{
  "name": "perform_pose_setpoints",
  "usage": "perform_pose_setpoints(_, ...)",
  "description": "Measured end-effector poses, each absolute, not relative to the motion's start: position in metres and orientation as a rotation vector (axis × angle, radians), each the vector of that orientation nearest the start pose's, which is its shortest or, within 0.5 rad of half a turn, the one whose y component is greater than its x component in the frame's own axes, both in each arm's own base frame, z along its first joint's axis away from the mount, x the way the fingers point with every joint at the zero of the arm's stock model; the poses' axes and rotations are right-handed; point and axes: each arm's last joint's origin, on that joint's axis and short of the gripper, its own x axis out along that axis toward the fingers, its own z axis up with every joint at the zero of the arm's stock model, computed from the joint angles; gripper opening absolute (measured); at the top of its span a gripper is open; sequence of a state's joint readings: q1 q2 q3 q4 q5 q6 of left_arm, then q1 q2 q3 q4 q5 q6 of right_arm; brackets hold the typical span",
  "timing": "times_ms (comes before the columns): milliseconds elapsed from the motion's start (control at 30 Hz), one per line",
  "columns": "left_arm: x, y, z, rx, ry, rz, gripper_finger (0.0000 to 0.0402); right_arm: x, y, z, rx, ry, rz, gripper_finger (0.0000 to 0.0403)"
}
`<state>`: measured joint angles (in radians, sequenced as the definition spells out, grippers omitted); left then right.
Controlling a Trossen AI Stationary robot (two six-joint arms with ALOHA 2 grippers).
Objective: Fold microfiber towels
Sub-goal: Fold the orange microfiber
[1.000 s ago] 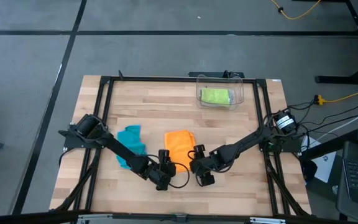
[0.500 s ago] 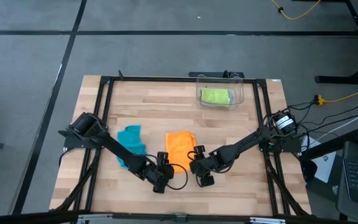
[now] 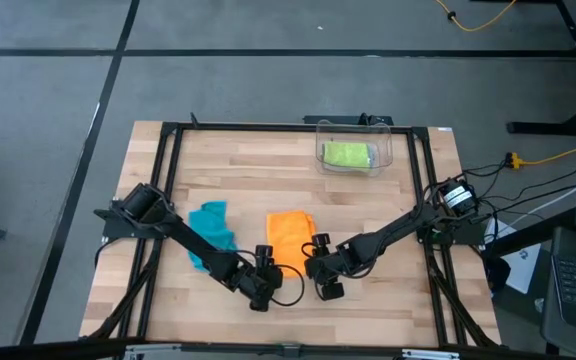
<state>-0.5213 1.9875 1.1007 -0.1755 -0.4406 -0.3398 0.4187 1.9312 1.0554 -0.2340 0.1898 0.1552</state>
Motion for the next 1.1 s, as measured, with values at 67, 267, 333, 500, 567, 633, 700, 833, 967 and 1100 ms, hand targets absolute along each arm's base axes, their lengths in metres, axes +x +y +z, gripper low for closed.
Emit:
perform_pose_setpoints(67, 0.33, -0.175, 0.111, 0.179, 0.932, 0.09, 0.0195, 0.33, 0.141, 0.115, -0.192, 1.07, 0.121, 0.0183)
perform_pose_setpoints(267, 0.33, -0.174, 0.11, 0.199, 0.928, 0.115, 0.0142, 0.33, 0.141, 0.114, -0.191, 1.071, 0.123, 0.016)
perform_pose_setpoints(333, 0.33, -0.174, 0.11, 0.202, 0.929, 0.12, 0.0124, 0.33, 0.141, 0.114, -0.19, 1.072, 0.126, 0.0149)
perform_pose_setpoints(500, 0.33, -0.173, 0.11, 0.21, 0.931, 0.13, 0.0079, 0.33, 0.141, 0.114, -0.19, 1.072, 0.126, 0.0117)
perform_pose_setpoints(567, 0.33, -0.173, 0.11, 0.211, 0.931, 0.131, 0.0059, 0.33, 0.141, 0.114, -0.19, 1.072, 0.126, 0.0103)
perform_pose_setpoints(633, 0.329, -0.172, 0.109, 0.213, 0.931, 0.133, 0.0038, 0.33, 0.141, 0.114, -0.19, 1.071, 0.125, 0.0089)
perform_pose_setpoints(700, 0.329, -0.172, 0.109, 0.217, 0.933, 0.138, 0.0016, 0.33, 0.141, 0.114, -0.19, 1.072, 0.123, 0.0074)
perform_pose_setpoints(833, 0.329, -0.172, 0.109, 0.192, 0.932, 0.15, 0.0004, 0.33, 0.14, 0.114, -0.196, 1.07, 0.115, 0.0036)
perform_pose_setpoints(967, 0.328, -0.173, 0.112, 0.171, 0.927, 0.147, 0.0002, 0.331, 0.143, 0.116, -0.187, 1.066, 0.112, 0.0011)
perform_pose_setpoints(1100, 0.324, -0.177, 0.119, 0.162, 0.914, 0.132, 0.0, 0.335, 0.154, 0.124, -0.183, 1.052, 0.118, 0.0012)
